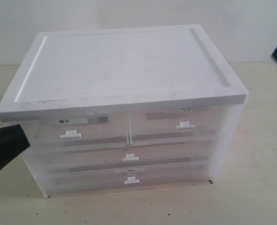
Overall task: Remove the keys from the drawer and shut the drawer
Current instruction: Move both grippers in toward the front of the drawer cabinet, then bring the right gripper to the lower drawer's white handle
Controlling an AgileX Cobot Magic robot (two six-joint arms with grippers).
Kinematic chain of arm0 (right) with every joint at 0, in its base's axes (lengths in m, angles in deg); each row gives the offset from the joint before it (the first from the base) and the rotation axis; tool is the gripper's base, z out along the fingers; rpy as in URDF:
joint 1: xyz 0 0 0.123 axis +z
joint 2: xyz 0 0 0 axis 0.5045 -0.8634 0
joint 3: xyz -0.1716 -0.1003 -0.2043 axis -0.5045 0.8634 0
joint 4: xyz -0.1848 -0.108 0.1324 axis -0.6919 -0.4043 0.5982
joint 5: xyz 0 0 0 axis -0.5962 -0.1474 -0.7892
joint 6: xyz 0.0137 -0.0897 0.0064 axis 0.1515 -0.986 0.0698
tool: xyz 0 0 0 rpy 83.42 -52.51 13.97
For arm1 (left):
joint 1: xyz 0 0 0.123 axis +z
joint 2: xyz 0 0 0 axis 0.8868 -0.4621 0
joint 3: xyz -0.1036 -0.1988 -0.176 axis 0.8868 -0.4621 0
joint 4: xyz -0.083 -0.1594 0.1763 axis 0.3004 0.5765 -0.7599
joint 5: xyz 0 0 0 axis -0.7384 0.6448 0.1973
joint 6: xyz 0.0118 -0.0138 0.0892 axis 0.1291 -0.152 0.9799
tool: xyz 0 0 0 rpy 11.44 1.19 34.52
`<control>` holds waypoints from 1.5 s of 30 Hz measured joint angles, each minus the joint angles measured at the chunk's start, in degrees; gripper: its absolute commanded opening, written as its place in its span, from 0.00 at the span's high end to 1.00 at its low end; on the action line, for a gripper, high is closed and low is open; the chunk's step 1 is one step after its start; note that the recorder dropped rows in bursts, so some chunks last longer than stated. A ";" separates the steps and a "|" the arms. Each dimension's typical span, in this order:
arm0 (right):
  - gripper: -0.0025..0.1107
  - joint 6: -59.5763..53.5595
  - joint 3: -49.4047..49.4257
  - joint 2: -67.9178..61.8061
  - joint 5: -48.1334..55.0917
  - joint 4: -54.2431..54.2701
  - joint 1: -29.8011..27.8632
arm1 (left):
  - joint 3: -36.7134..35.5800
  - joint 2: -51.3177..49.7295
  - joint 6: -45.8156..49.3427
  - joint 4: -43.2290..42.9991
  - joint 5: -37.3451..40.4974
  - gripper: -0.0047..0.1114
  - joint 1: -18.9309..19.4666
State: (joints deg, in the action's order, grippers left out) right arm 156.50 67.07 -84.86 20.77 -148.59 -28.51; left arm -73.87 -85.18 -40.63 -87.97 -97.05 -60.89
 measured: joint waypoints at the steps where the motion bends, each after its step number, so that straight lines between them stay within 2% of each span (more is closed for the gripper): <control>1: 0.98 0.15 -0.10 -2.24 -1.96 -1.47 0.00 | -0.11 -2.45 2.07 0.00 -0.73 0.92 0.00; 7: 0.98 -2.10 -0.09 -12.94 -10.64 -5.99 0.27 | -2.25 -15.11 15.82 1.95 -3.75 0.92 0.00; 9: 0.98 -5.36 -0.09 -15.36 -12.26 -6.23 1.80 | -2.84 -18.90 19.77 4.23 -4.36 0.92 0.00; 12: 0.98 -11.08 -0.09 -18.77 -10.99 -6.46 7.42 | -2.98 -24.70 25.30 7.64 -6.52 0.92 0.00; 16: 0.95 -19.60 -0.09 -22.09 1.50 -4.45 18.18 | -2.98 -31.06 31.87 10.22 -8.88 0.92 0.00; 21: 0.84 -36.40 -1.26 -24.71 15.22 4.35 30.58 | -2.98 -35.51 36.88 12.85 -9.41 0.92 0.00; 25: 0.84 -47.01 -3.69 -26.58 28.57 10.56 40.31 | -2.98 -37.16 38.85 14.09 -9.51 0.92 0.00; 31: 0.82 -59.58 -8.36 -33.44 48.15 13.70 51.19 | -2.98 -37.66 39.45 15.86 -9.63 0.92 0.00; 36: 0.81 -63.15 -12.11 -40.38 57.56 12.00 56.43 | -2.98 -37.66 39.57 15.86 -9.63 0.92 0.00; 45: 0.80 -60.64 -18.63 -48.66 58.85 8.10 57.21 | -2.98 -37.66 39.57 15.73 -9.63 0.92 0.00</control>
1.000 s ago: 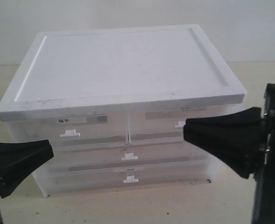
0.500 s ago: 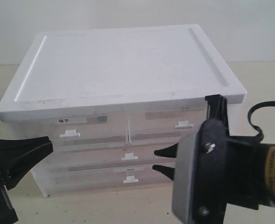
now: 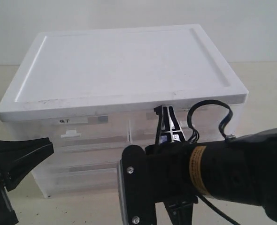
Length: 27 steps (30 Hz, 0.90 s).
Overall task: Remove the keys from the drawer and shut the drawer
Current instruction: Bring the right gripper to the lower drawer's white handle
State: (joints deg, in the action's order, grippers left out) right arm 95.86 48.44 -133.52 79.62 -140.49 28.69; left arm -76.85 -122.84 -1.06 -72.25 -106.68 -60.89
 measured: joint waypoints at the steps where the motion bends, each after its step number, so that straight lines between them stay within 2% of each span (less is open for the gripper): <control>1: 0.76 0.12 -0.57 -0.59 -0.44 -0.16 0.12 | 0.00 0.00 0.00 0.00 0.00 0.92 0.00; 4: 0.65 0.46 -2.00 -2.28 -0.98 -0.20 0.34 | 0.00 0.00 0.00 -0.10 0.00 0.92 0.00; 14: 0.66 3.29 -5.63 -6.96 4.09 -4.90 0.47 | 0.00 0.00 0.00 -1.09 0.00 0.92 0.00; 21: 0.66 12.93 -5.90 -7.83 5.04 -13.76 0.47 | 0.00 0.00 0.00 -1.09 0.00 0.92 0.00; 22: 0.69 13.85 -5.90 -7.92 4.92 -14.43 0.47 | 0.00 0.00 0.00 -1.09 0.00 0.92 0.00; 24: 0.80 15.56 -5.90 -7.96 4.92 -15.45 0.47 | 0.00 0.00 0.00 -1.21 0.00 0.92 0.00; 26: 0.96 16.76 -5.90 -8.05 5.54 -15.79 0.47 | 0.00 0.00 -0.10 -1.32 0.00 0.92 0.00; 27: 0.98 17.08 -5.90 -8.10 5.95 -15.94 0.47 | 0.00 0.00 -0.10 -1.43 0.00 0.92 0.00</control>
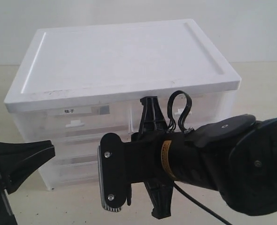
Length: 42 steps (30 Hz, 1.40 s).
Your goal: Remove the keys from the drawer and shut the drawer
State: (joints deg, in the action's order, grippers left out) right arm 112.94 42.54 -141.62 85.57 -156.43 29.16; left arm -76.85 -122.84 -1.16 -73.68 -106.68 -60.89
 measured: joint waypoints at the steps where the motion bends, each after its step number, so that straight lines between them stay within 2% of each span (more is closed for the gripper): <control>1: 0.96 0.21 0.00 0.00 0.31 -0.05 0.00 | 0.00 0.00 -0.10 -0.13 0.00 0.92 0.00; 5: 0.84 0.70 0.00 0.00 0.56 -0.14 0.00 | 0.00 0.00 -0.47 -0.36 0.00 0.92 0.00; 8: 0.79 0.92 0.00 0.00 1.08 -0.18 0.00 | 0.00 0.00 -0.62 -0.57 0.00 0.92 0.00; 12: 0.79 1.67 0.62 0.00 1.55 0.17 0.50 | 0.00 0.00 -0.86 -0.95 0.00 0.92 0.00; 15: 0.79 2.63 2.54 -0.67 7.03 -0.10 3.41 | 0.00 0.00 -0.86 -1.48 0.00 0.92 0.00; 20: 0.79 9.74 4.24 -0.80 20.25 -9.25 10.17 | 0.00 0.00 -0.86 -1.45 0.00 0.92 0.00; 22: 0.79 15.04 4.24 -0.80 21.87 -14.77 11.24 | 0.00 0.00 -0.86 -1.45 0.00 0.92 0.00; 28: 0.79 25.31 4.48 -0.80 20.08 -22.39 11.83 | 0.00 0.00 -0.86 -1.88 0.00 0.92 0.00; 42: 0.79 29.21 6.36 -2.31 17.90 -23.39 9.88 | 0.00 0.00 -0.93 -2.11 0.00 0.92 0.00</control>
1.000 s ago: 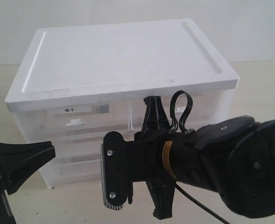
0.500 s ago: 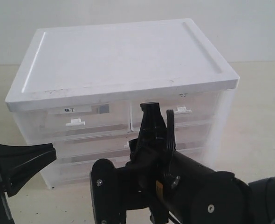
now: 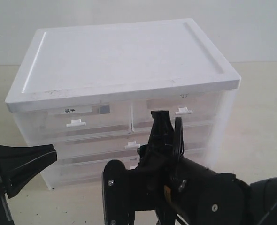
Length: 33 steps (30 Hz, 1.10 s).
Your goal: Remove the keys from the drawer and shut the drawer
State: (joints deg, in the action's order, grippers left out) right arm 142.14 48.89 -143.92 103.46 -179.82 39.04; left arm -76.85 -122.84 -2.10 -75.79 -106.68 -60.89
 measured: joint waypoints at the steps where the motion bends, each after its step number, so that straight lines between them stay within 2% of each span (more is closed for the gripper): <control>1: 0.79 -0.04 0.00 -0.65 -0.03 0.00 0.00 | 0.00 0.00 0.00 0.00 0.00 0.92 0.00; 8: 0.79 0.97 -0.11 -5.02 4.75 0.00 -0.10 | 0.00 0.00 0.00 0.00 0.00 0.92 0.00; 15: 0.79 4.26 -0.11 -3.75 3.00 0.00 0.11 | 0.00 0.00 0.00 0.20 0.00 0.92 0.00; 23: 0.79 3.44 -0.11 -0.67 5.14 -0.11 5.04 | 0.00 0.00 0.00 0.20 0.00 0.92 0.00; 28: 0.79 3.04 -0.11 -2.80 5.83 -0.11 3.99 | 0.00 0.00 0.00 0.20 0.00 0.92 0.00; 33: 0.79 2.74 -0.11 -5.64 10.77 -0.11 2.70 | 0.00 0.00 0.00 0.08 0.00 0.92 0.00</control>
State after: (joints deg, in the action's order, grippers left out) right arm 144.88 48.78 -149.56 114.23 -179.93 41.74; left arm -76.85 -122.84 -2.10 -75.71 -106.68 -60.89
